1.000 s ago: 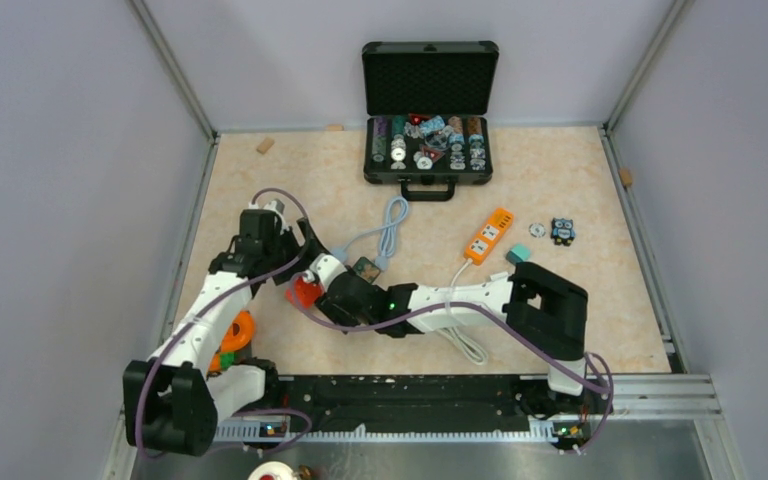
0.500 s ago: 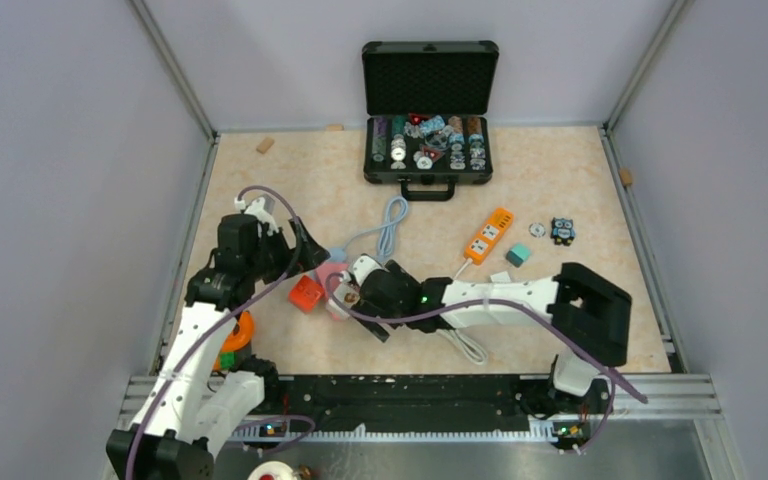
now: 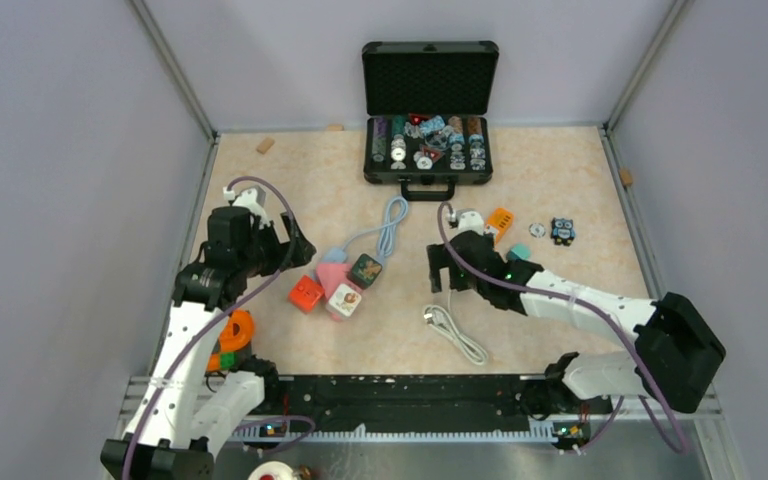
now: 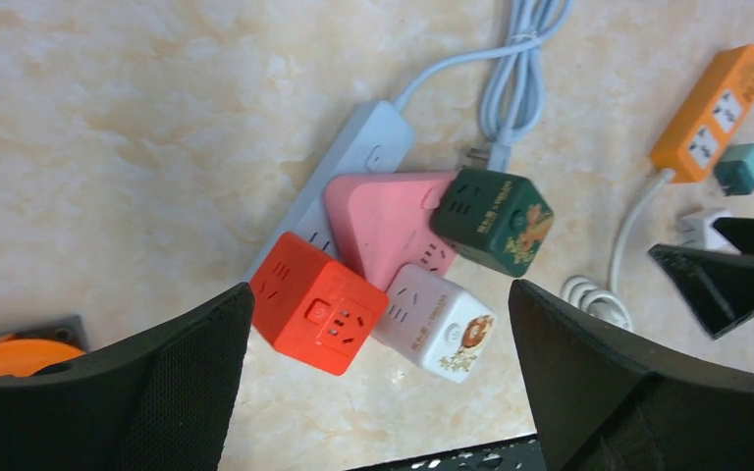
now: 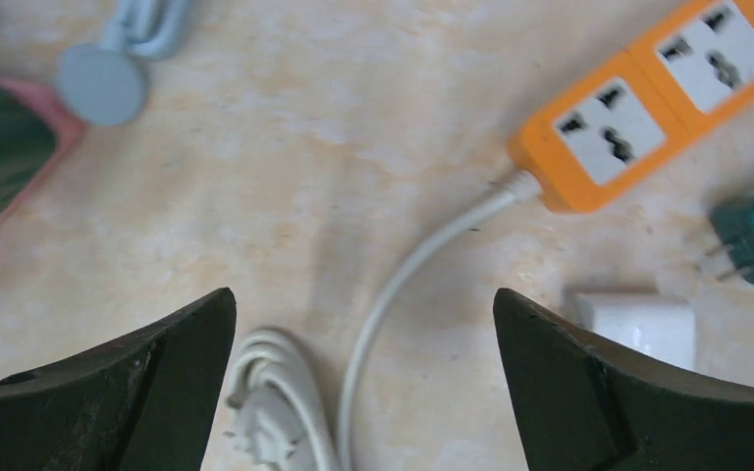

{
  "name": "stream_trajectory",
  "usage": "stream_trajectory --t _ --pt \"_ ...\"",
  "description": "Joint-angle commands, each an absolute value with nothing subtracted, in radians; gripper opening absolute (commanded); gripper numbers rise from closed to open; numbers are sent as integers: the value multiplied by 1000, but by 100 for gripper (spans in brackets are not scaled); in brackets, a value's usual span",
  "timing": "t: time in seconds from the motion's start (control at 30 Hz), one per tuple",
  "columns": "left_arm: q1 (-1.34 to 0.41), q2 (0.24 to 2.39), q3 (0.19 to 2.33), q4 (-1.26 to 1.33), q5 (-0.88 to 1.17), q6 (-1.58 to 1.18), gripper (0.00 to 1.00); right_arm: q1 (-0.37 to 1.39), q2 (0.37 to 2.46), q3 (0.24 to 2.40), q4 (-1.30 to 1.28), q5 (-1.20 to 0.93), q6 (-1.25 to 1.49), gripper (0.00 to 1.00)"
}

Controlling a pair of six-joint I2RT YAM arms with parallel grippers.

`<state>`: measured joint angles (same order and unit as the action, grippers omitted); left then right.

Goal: Insert the plug

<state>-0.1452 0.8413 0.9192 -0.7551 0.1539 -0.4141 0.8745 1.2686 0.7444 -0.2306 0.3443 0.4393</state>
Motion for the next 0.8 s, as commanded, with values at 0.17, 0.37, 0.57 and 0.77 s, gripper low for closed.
stream_trajectory --t 0.17,0.37,0.57,0.77 --pt "-147 842 882 -752 94 -381 99 638 1344 691 -204 244 610 97" --pt "-147 847 879 -752 115 -382 99 616 1541 775 -160 196 631 93" --pt "-147 833 875 -749 129 -382 99 615 1667 832 -172 280 640 77" --pt "-147 821 870 -745 132 -385 99 628 1781 885 -263 406 615 53"
